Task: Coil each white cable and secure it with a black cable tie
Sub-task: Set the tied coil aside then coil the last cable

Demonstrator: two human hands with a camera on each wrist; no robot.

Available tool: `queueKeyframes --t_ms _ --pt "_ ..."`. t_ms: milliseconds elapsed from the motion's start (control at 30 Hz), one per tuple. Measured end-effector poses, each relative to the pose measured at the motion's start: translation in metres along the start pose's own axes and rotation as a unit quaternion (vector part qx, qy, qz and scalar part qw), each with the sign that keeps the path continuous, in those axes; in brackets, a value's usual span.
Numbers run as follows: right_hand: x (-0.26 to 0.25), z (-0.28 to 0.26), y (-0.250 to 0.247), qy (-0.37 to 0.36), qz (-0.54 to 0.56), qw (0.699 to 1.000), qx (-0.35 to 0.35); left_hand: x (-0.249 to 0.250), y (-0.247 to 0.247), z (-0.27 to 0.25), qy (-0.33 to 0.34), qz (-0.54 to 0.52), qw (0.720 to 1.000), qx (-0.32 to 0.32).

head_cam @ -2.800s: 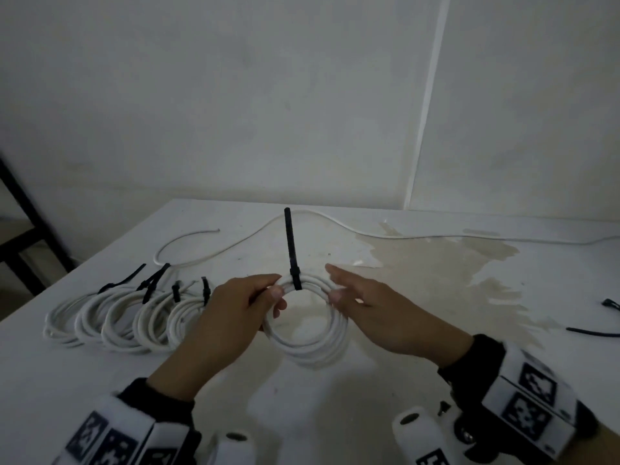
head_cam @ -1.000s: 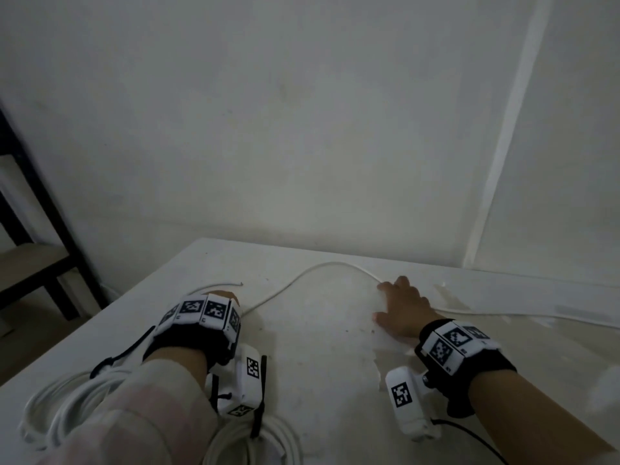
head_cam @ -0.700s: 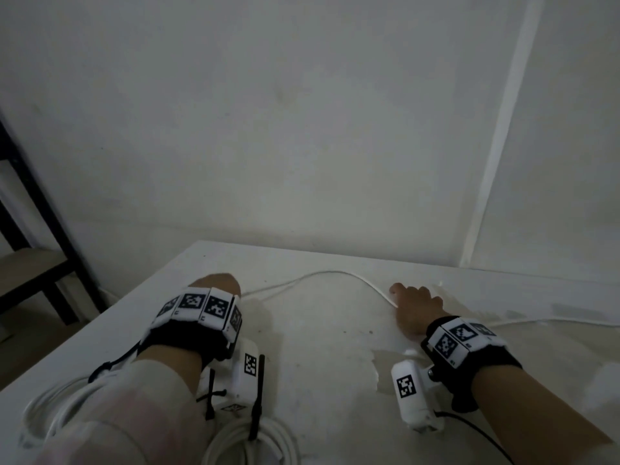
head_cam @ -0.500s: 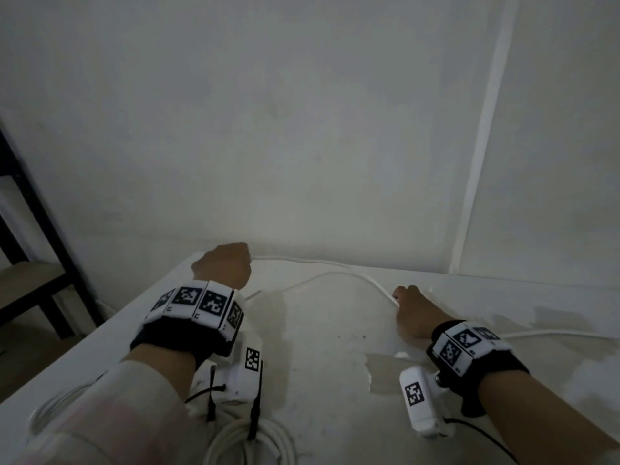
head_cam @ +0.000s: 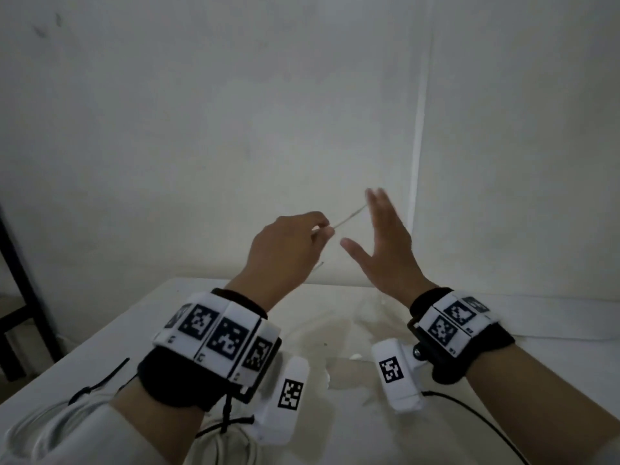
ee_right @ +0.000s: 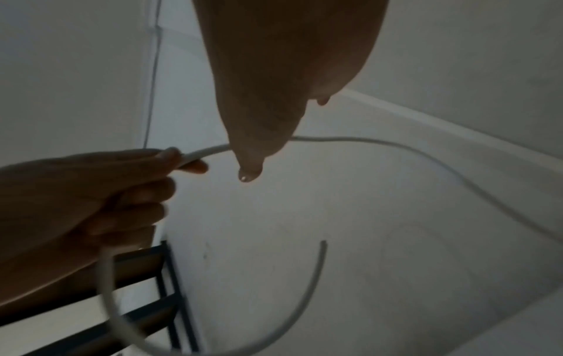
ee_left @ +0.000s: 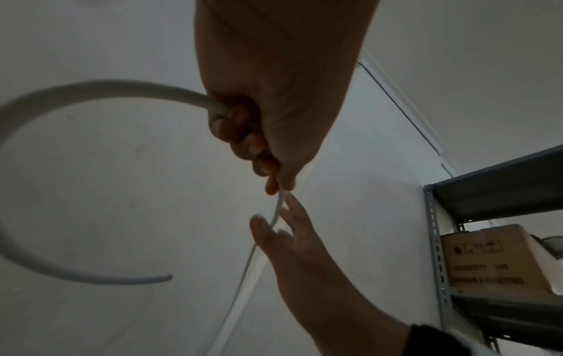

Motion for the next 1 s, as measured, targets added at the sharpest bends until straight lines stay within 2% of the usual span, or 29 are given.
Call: queueKeyframes --t_ms 67,133,300,400,567,700,867,933,1000 --pt "-0.02 -0.008 -0.005 -0.065 -0.008 0.998 -0.009 0.014 0.001 -0.001 0.025 -0.004 1.0 0.006" --pt "-0.024 -0.011 -0.011 -0.075 0.001 0.997 -0.023 0.021 0.0 -0.005 0.038 -0.008 0.999 0.013" --pt "-0.005 -0.006 -0.058 -0.036 0.005 0.999 0.001 0.015 -0.007 -0.02 0.051 -0.135 0.989 0.019" --pt "0.01 -0.007 -0.078 -0.011 0.01 1.0 -0.015 0.008 -0.011 -0.031 0.022 -0.204 0.978 0.032" --pt "0.047 -0.002 -0.116 0.069 0.031 0.997 0.026 -0.005 -0.013 -0.052 -0.027 -0.287 0.956 0.044" --pt "0.067 -0.009 -0.113 0.076 -0.015 0.997 -0.005 -0.014 -0.016 -0.06 -0.053 -0.333 0.94 0.051" --pt "0.082 -0.017 -0.105 0.043 -0.044 0.997 0.038 -0.006 -0.015 -0.062 -0.092 -0.436 0.893 0.054" --pt "0.089 -0.022 -0.094 0.036 -0.077 0.996 0.022 0.0 -0.019 -0.061 -0.1 -0.491 0.863 0.059" --pt "0.087 -0.03 -0.084 0.025 -0.085 0.996 -0.001 0.006 -0.024 -0.058 -0.091 -0.521 0.846 0.067"
Point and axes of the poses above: each hand's wrist, its own z-axis towards the middle knuckle, its own y-axis out of the palm, x = y × z, the point moved 7 cm from there along z, towards the middle knuckle, and after that the axes turned 13 degrees about y, right-handed, at the moved point
